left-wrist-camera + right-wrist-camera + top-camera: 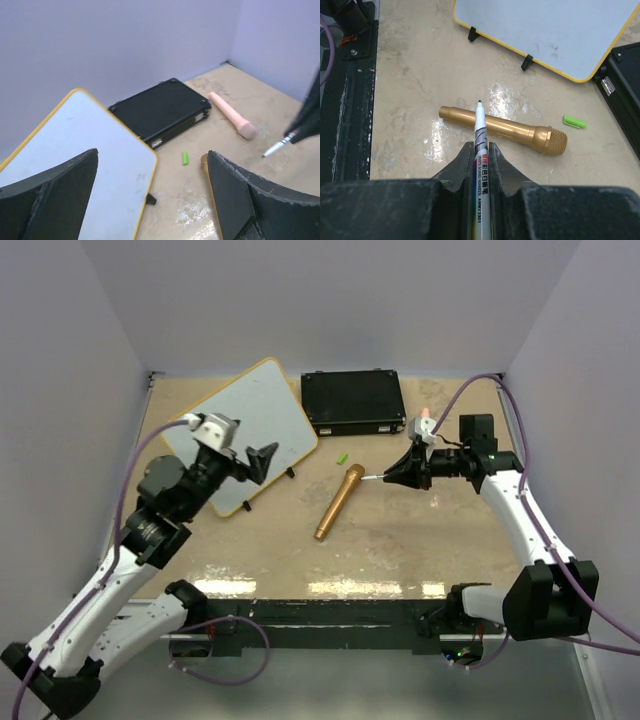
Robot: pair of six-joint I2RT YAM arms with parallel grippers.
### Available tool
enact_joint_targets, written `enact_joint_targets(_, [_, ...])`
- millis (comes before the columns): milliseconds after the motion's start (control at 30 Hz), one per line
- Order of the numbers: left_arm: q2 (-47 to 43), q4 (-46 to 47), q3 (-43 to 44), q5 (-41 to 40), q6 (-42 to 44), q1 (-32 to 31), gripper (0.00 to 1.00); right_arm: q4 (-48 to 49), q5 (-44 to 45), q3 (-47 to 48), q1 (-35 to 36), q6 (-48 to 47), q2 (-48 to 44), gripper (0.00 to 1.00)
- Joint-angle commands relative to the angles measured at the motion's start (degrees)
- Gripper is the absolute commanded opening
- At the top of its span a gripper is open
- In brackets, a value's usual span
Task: Write a sentence on the whiteboard
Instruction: Pick up the whiteboard from the whiteboard stand.
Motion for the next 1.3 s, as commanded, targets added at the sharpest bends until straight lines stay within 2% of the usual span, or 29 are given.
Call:
enact_joint_targets(0, [-1.86,-11.75,3.48,2.16,-13.04,12.65,0.96,1.34,-1.05,2.10,0.34,1.16,-2.02,0.00])
enact_joint_targets(67, [-0.90,-14.13,4.54,4.02,-14.98,17.50,0.97,1.60,-1.40,1.93,0.25,1.68,-2.20,0.00])
enact_joint_targets(167, [1.04,-15.03,4.81,11.03,-16.65,30.83,1.00,2.04,-1.41,1.84,0.25,2.39,-2.20,0.00])
enact_joint_targets(233, [2.27,-14.85,4.45,15.08,-18.40,36.57,1.00,2.40,-1.41,1.75,0.25,2.74,-2.11,0.00])
enact_joint_targets(267, [3.32,-14.15,3.67,19.97,-18.94,42.78,1.00,2.40,-1.41,1.75,0.25,2.92,-2.20,0.00])
enact_joint_targets(367, [4.29,-13.09,1.21,21.44,-19.47,48.45,1.00,2.66,-1.41,1.75,0.25,3.09,-2.29,0.00])
enact_joint_targets(600, [4.47,-11.60,-2.49,19.14,-14.99,51.63,1.00,2.75,-1.84,1.66,0.34,3.18,-1.24,0.00])
enact_joint_targets(833, [9.64,-9.23,-2.40,19.93,-13.76,55.05,1.00,1.96,-2.46,2.01,0.60,2.57,-0.09,0.00])
enact_joint_targets(933, [12.63,-6.60,-2.14,23.26,-14.81,57.07,1.00,1.96,-2.55,2.01,0.78,2.57,0.17,0.00])
enact_joint_targets(1033, [14.57,-1.50,-3.10,32.64,-17.09,58.74,1.00,1.87,-2.46,2.01,1.04,2.57,0.35,0.00])
enact_joint_targets(1133, [16.15,5.70,-4.24,37.93,-19.38,59.71,1.00,1.78,-2.29,2.10,1.22,2.30,0.44,0.00])
enact_joint_targets(1267, [17.65,8.09,-5.39,39.62,-19.64,60.59,1.00,1.87,-2.37,1.92,1.13,2.39,0.52,0.00])
